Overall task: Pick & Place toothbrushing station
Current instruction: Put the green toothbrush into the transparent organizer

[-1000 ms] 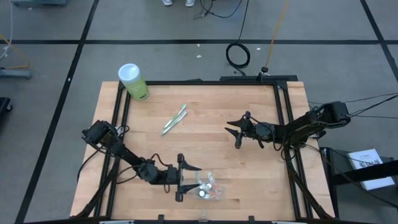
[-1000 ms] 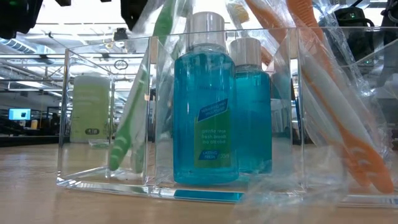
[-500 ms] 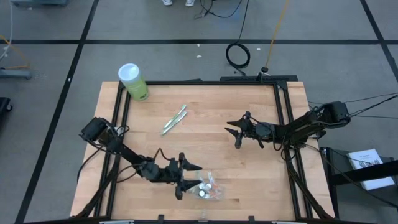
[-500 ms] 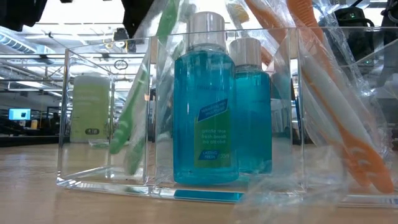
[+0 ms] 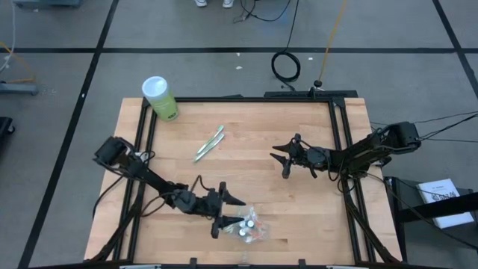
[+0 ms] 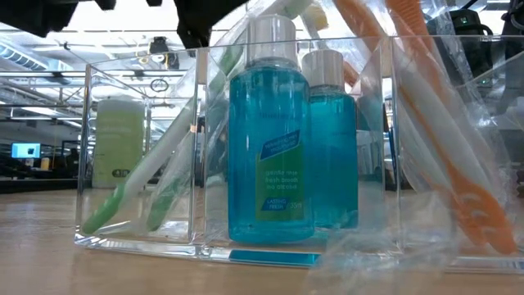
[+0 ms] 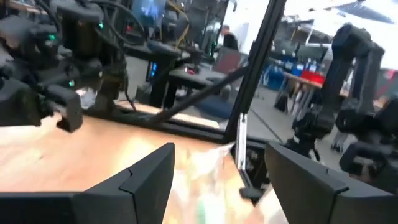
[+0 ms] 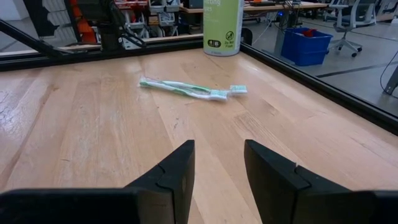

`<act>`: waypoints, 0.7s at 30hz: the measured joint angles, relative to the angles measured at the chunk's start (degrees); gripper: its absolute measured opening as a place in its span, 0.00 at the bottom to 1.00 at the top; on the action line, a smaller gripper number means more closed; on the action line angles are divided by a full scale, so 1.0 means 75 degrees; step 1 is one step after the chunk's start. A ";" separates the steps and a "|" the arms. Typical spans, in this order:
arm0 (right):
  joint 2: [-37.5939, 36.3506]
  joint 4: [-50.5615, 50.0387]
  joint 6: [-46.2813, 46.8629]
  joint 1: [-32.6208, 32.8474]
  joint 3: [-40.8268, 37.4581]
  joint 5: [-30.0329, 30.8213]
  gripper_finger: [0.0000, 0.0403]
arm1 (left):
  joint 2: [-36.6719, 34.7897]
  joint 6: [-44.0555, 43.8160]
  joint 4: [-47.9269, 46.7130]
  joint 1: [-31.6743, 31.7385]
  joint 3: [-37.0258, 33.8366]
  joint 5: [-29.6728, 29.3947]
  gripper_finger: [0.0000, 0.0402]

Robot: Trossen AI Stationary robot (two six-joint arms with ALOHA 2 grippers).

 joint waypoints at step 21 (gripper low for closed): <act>0.0000 -0.0003 0.0010 0.0001 0.0000 0.0001 0.32 | -0.3761 -0.1842 -0.9939 0.1805 0.0007 -0.4051 0.63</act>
